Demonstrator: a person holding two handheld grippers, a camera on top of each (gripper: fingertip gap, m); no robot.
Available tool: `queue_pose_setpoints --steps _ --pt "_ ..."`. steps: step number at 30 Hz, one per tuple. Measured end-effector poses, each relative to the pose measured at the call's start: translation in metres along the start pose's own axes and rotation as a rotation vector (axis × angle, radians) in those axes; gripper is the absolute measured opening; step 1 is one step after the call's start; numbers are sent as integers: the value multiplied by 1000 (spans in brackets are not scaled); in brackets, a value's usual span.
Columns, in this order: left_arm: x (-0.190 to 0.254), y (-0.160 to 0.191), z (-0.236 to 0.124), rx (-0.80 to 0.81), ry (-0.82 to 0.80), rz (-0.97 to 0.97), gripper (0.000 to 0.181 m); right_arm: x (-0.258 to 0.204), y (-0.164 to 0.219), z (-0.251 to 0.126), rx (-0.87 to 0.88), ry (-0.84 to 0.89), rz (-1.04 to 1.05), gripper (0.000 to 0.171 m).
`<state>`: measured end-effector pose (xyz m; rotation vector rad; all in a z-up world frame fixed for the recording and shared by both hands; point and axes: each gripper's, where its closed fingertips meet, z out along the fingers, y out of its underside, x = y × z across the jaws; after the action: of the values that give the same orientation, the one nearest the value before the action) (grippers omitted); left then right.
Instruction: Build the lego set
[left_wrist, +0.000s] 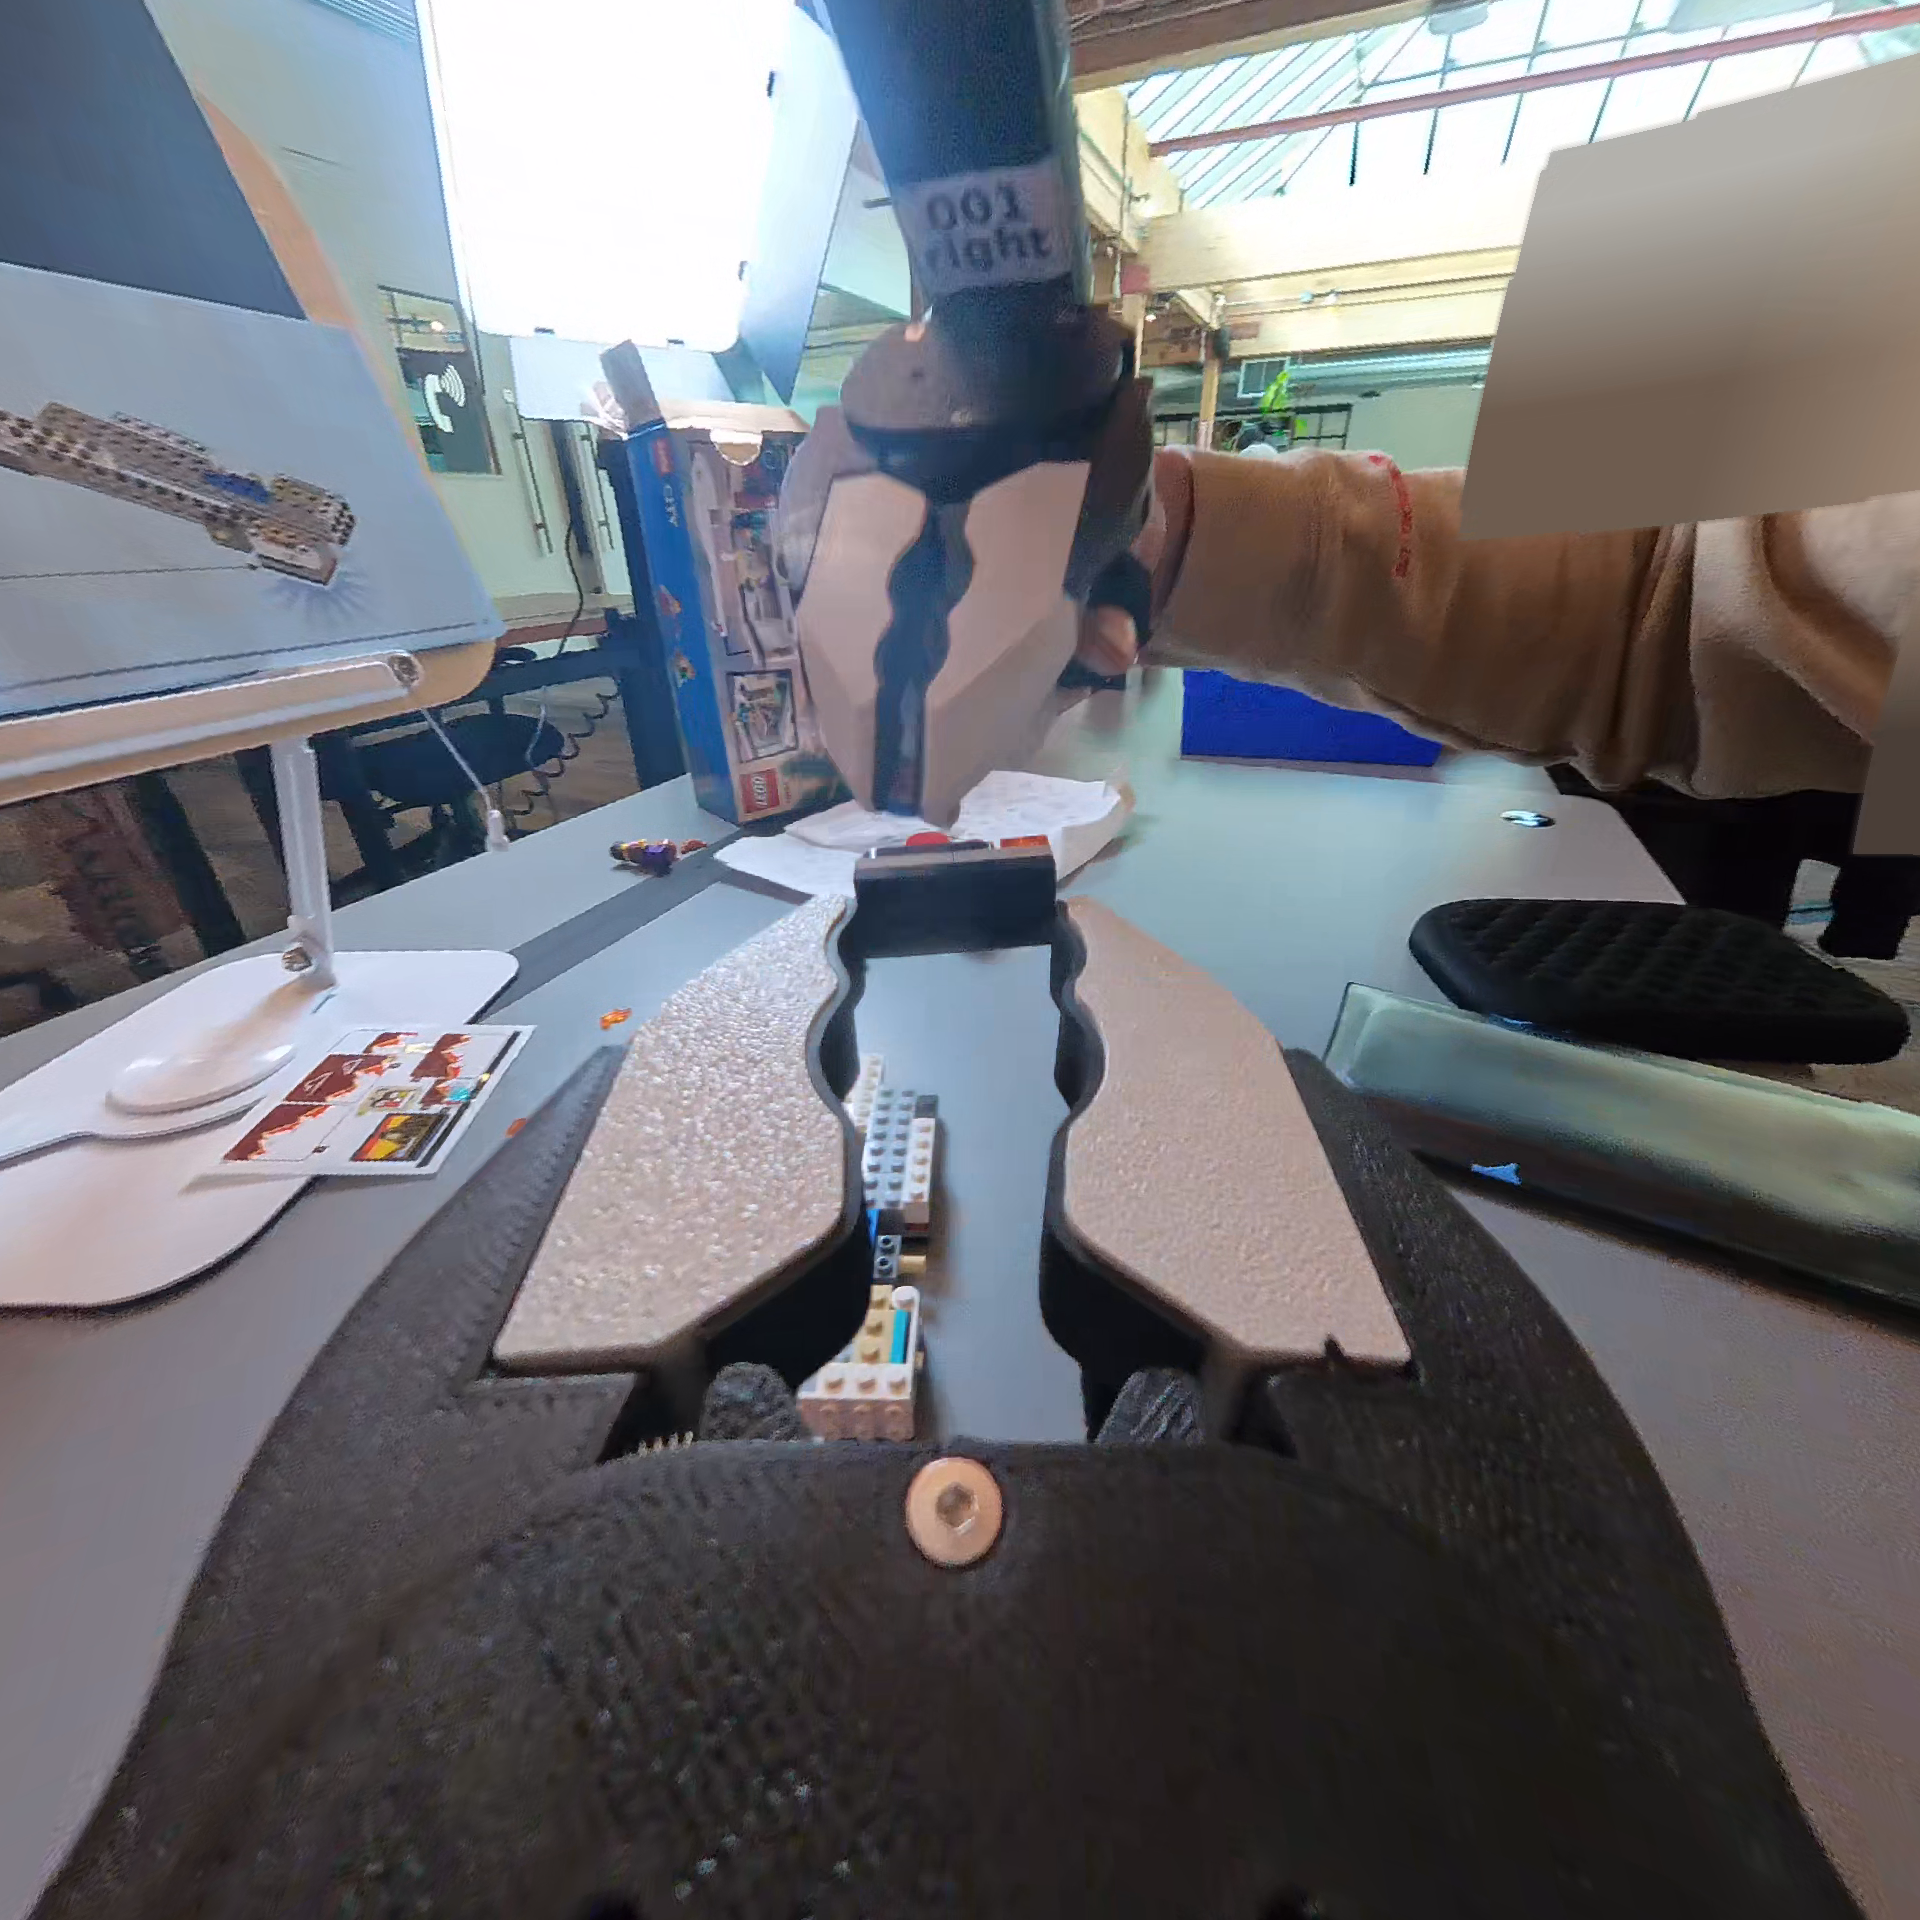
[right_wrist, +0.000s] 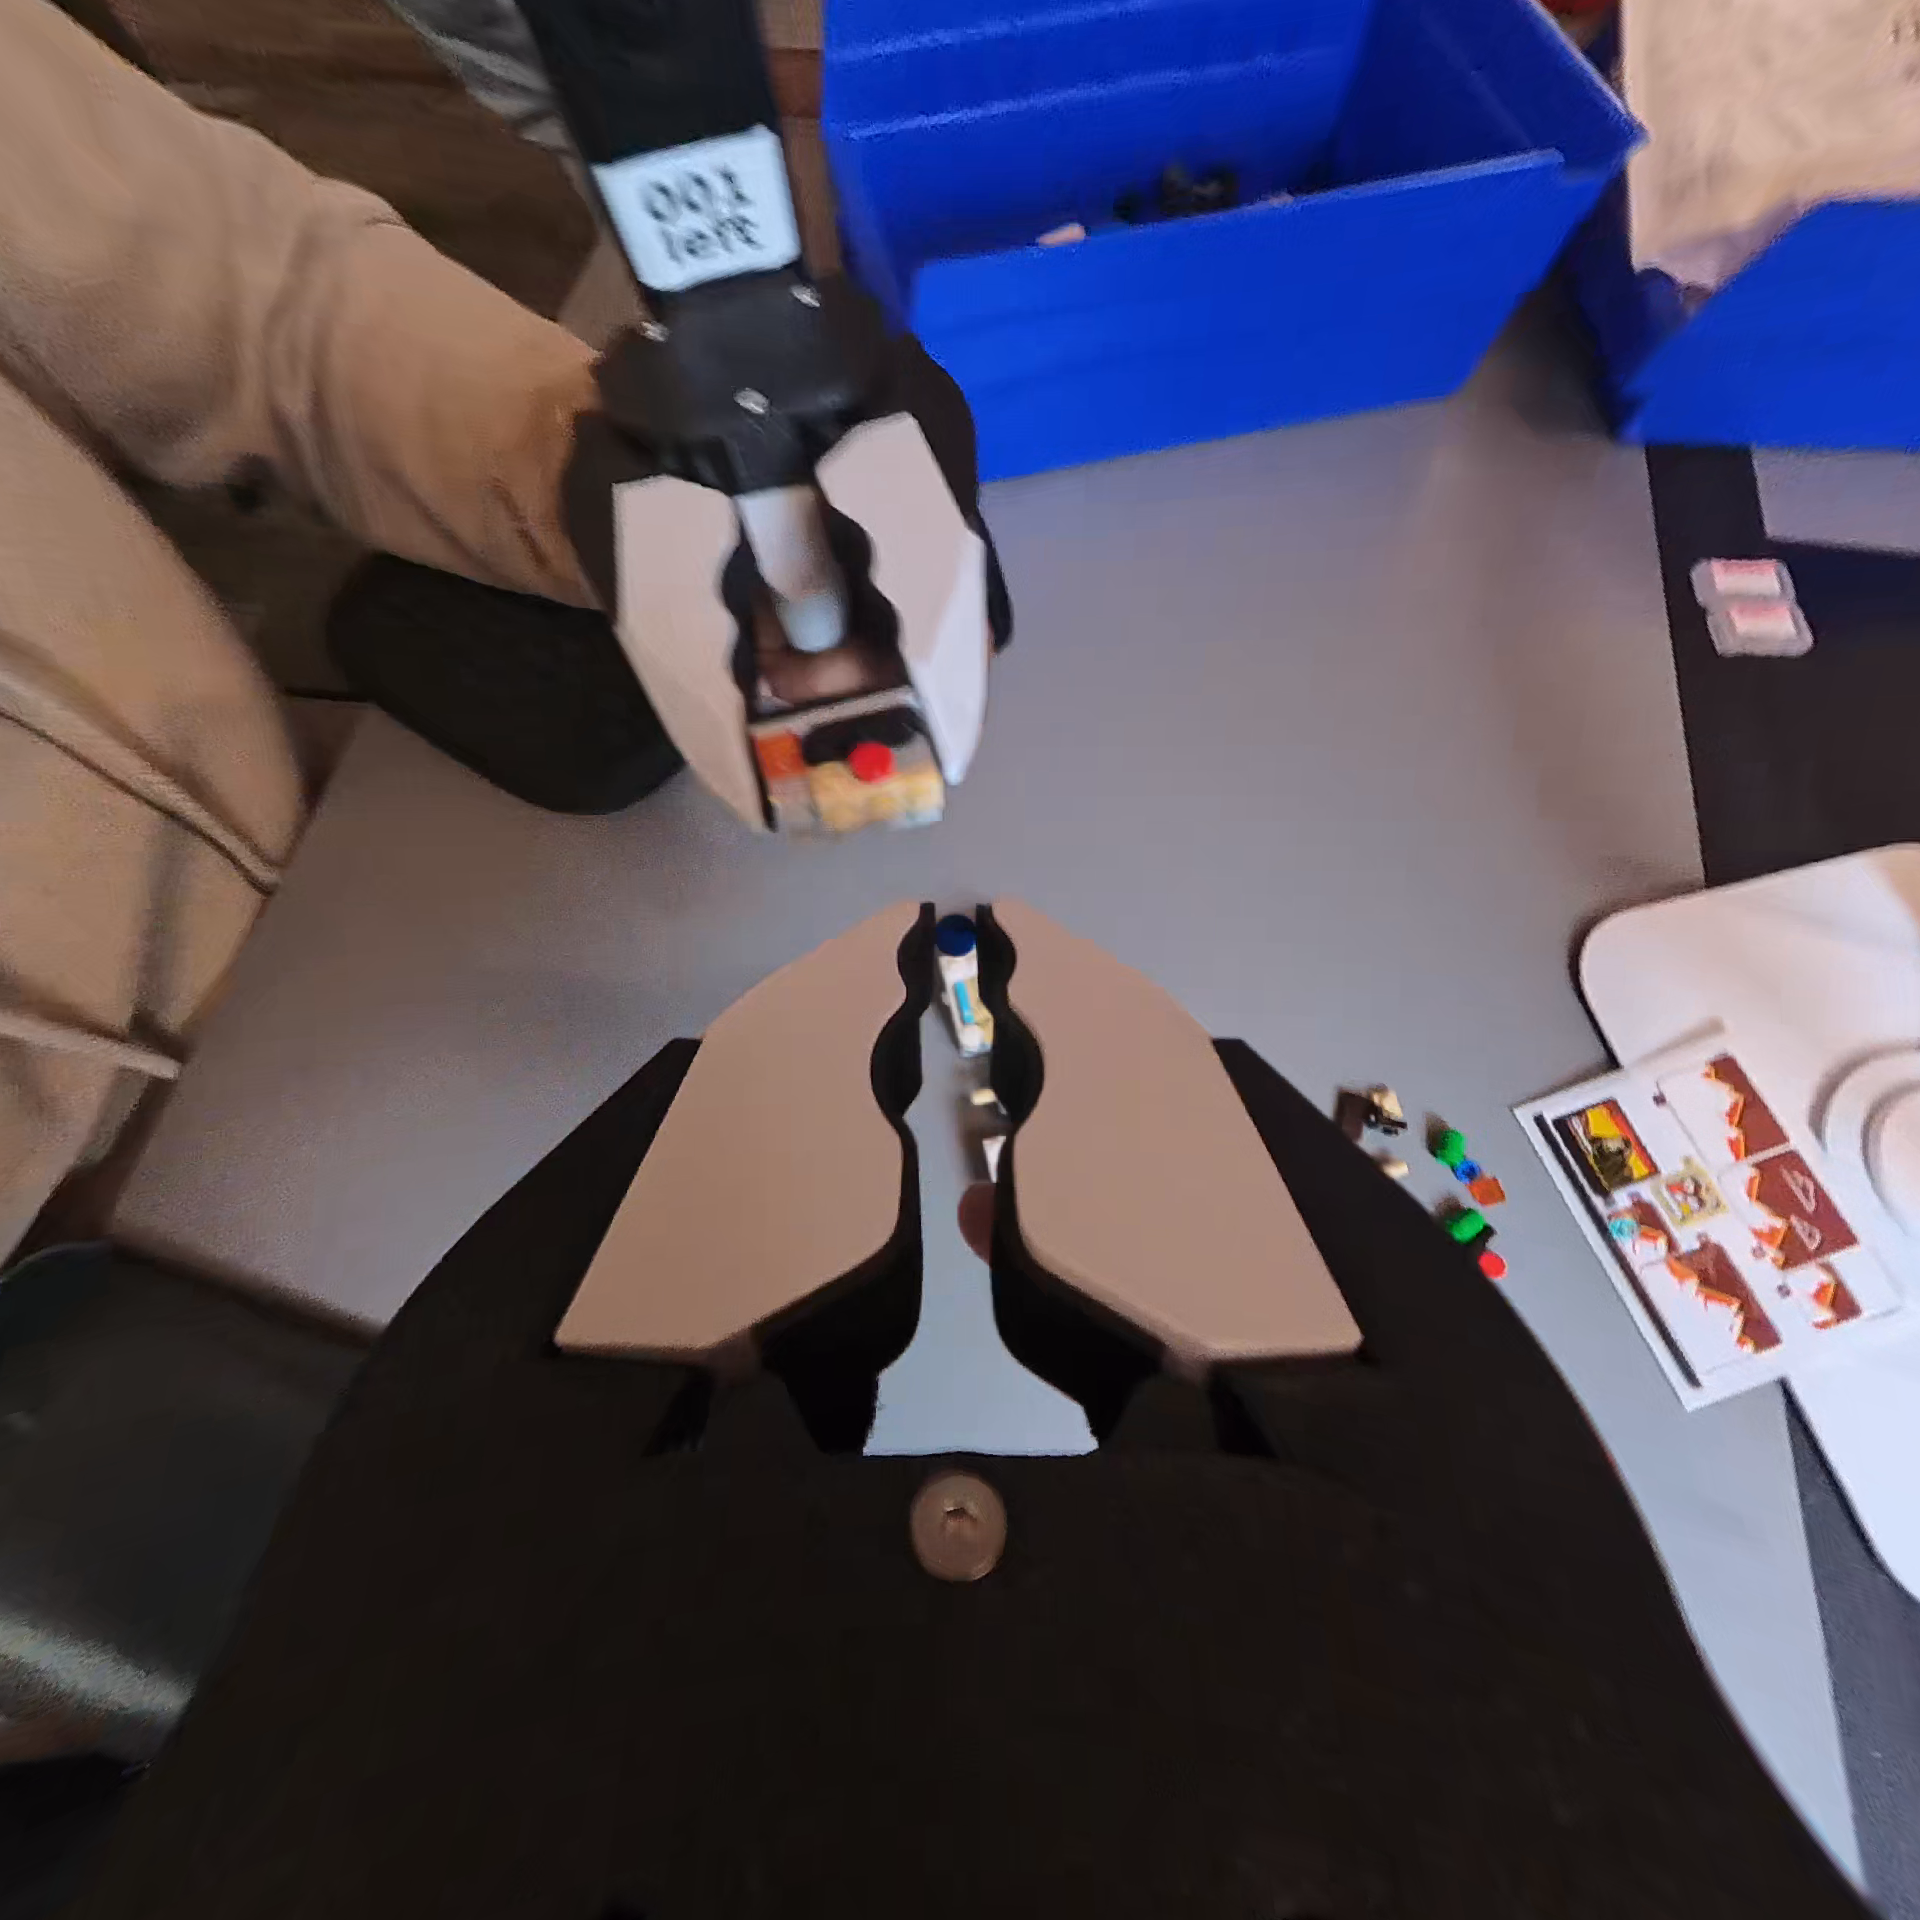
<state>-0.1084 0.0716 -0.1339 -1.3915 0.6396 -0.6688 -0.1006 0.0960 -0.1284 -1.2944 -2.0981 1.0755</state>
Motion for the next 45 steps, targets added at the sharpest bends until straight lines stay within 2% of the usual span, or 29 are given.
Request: queue_pose_setpoints --steps 6,19,33,41,43,45 --pt "20 1 7 -22 48 15 34 -37 -13 2 -97 -32 -112 7" --pt "26 2 9 -31 65 7 34 -46 -9 11 -169 -48 -125 8" --pt "29 -3 6 7 106 -23 34 -50 -15 11 -158 -95 -124 9" --pt "29 -5 5 24 121 -59 34 -56 -30 5 -52 -119 -95 18" --pt "29 -6 5 27 129 -75 34 -57 -32 1 -23 -79 -124 19" --pt "30 -6 4 27 152 -106 35 -53 -24 -2 -43 31 -221 20"
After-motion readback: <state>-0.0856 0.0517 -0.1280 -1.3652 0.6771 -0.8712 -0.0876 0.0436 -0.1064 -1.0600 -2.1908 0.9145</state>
